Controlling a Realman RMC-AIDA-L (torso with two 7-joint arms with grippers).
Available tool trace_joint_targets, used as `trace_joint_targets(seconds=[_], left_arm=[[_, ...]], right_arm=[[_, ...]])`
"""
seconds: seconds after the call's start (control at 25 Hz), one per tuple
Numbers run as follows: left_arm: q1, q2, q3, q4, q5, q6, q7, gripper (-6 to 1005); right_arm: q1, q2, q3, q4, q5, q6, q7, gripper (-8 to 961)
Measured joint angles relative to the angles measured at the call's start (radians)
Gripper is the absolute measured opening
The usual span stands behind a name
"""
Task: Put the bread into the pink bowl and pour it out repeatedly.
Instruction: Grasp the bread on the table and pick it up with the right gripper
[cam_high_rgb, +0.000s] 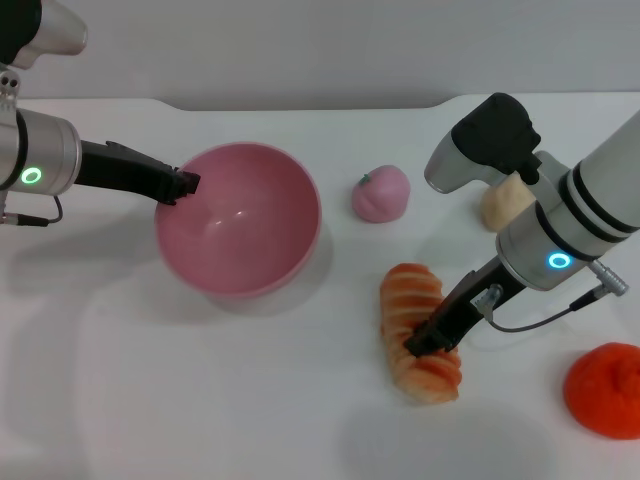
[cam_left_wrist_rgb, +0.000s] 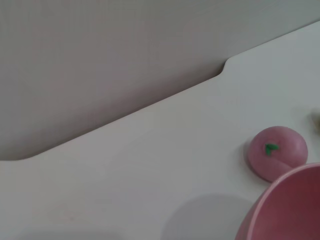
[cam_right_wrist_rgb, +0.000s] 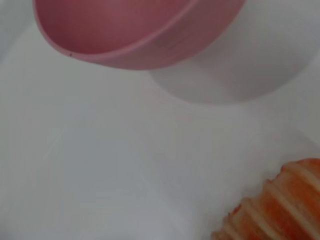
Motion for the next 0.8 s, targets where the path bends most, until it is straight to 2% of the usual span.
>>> trace_joint_targets(seconds=[0.8], left_arm=[[0.0, 0.0, 0.0, 0.004, 0.0, 0.005, 0.0, 47]], right_arm=[[-0.002, 0.0, -0.005, -0.009, 0.008, -0.001, 0.0, 87]])
